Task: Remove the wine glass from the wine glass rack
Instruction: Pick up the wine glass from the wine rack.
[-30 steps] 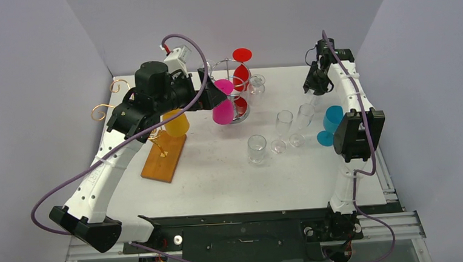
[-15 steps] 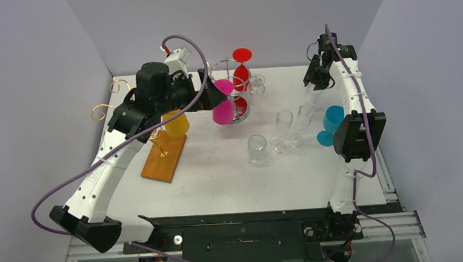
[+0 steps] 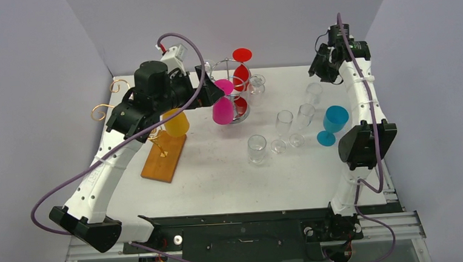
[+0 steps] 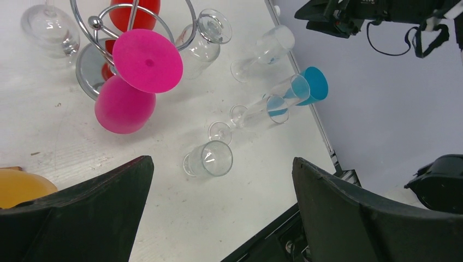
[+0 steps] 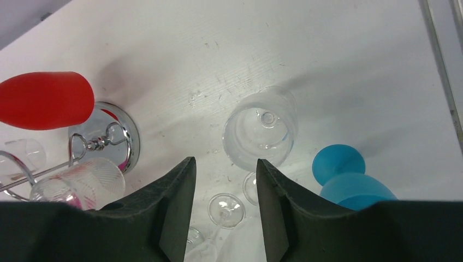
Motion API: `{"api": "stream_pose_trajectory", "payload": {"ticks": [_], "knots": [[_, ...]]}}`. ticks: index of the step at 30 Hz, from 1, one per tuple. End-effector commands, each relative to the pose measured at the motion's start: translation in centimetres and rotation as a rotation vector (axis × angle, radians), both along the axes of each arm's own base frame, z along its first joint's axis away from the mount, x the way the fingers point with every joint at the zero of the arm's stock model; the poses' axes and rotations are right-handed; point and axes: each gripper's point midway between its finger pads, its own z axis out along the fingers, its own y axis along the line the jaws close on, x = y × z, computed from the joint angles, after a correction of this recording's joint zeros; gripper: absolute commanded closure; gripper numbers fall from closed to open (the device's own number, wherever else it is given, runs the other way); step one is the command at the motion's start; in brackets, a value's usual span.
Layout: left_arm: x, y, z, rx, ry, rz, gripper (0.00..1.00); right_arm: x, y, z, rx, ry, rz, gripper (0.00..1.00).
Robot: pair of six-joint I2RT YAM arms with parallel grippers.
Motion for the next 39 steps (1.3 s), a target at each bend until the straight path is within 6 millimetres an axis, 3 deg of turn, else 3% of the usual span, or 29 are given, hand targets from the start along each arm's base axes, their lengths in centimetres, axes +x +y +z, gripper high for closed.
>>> {"api": "stream_pose_trajectory", "payload": {"ticks": [1,7,10,11,17,19,25,32,39], "knots": [[0.4,1.1,4.4,-0.041,-0.098,0.068,0.04,-1.4,-0.6,6.7,-0.017,-0.161,-0.020,0.58],[0.3,4.7,6.1,-0.004,-0.130,0.227,0.04,-3.6,0.1,10.5,0.015,-0.268,0.000,0.54],[-0.2,7.2,6.7,0.017,-0.132,0.329,0.03,-4.6,1.8,10.9,0.041,-0.293,0.040,0.49],[-0.6,8.4,6.5,0.040,-0.123,0.372,0.03,-5.0,2.2,11.9,0.056,-0.328,0.050,0.48],[-2.1,14.9,4.9,0.100,-0.056,0.560,0.03,-7.2,5.1,13.5,0.129,-0.415,0.112,0.35],[-2.5,16.1,4.1,0.097,-0.028,0.585,0.02,-7.8,5.7,13.9,0.157,-0.444,0.127,0.33],[-2.7,16.2,2.1,0.029,0.058,0.575,0.00,-9.1,6.5,14.6,0.195,-0.479,0.158,0.31],[-1.7,15.2,0.7,-0.101,0.122,0.530,0.17,-9.9,7.0,15.0,0.212,-0.494,0.192,0.30],[-0.4,15.8,0.4,-0.172,0.133,0.547,0.32,-10.4,7.0,15.3,0.211,-0.506,0.199,0.30]]}}
